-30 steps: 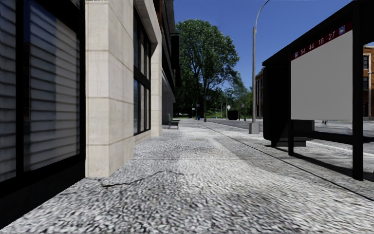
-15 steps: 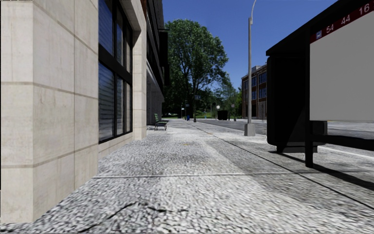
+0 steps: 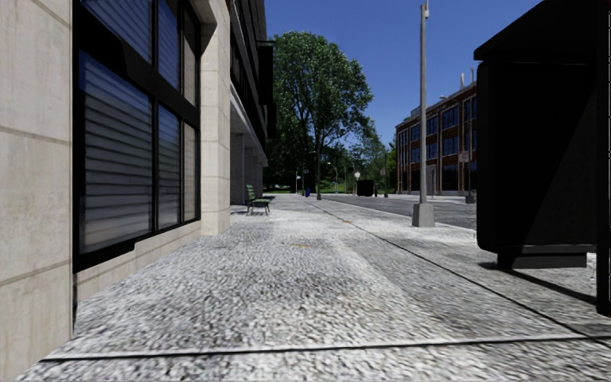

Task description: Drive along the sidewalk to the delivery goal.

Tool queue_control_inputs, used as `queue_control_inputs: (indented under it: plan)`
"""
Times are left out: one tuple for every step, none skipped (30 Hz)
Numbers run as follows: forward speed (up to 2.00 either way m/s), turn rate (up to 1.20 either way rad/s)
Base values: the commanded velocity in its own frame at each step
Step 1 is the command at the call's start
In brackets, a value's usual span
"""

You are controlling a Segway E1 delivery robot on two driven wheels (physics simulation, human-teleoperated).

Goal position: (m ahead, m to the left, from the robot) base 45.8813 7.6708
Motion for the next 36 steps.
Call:
queue_control_inputs:
  plan:
    - [2.00,0.00]
    - [2.00,0.00]
    - [2.00,0.00]
    - [2.00,0.00]
    - [2.00,0.00]
    - [2.00,0.00]
    - [2.00,0.00]
    - [2.00,0.00]
    - [2.00,0.00]
    - [2.00,0.00]
    - [2.00,0.00]
    - [2.00,0.00]
    - [2.00,0.00]
    - [2.00,0.00]
    - [2.00,0.00]
    - [2.00,0.00]
    - [2.00,0.00]
    - [2.00,0.00]
    - [2.00,0.00]
    - [2.00,0.00]
    - [2.00,0.00]
    - [2.00,0.00]
    - [2.00,0.00]
    - [2.00,0.00]
    - [2.00,0.00]
    - [2.00,0.00]
    - [2.00,0.00]
    - [2.00,0.00]
    - [2.00,0.00]
    - [2.00,0.00]
    - [2.00,0.00]
    - [2.00,0.00]
    - [2.00,0.00]
    - [2.00,0.00]
    - [2.00,0.00]
    - [2.00,0.00]
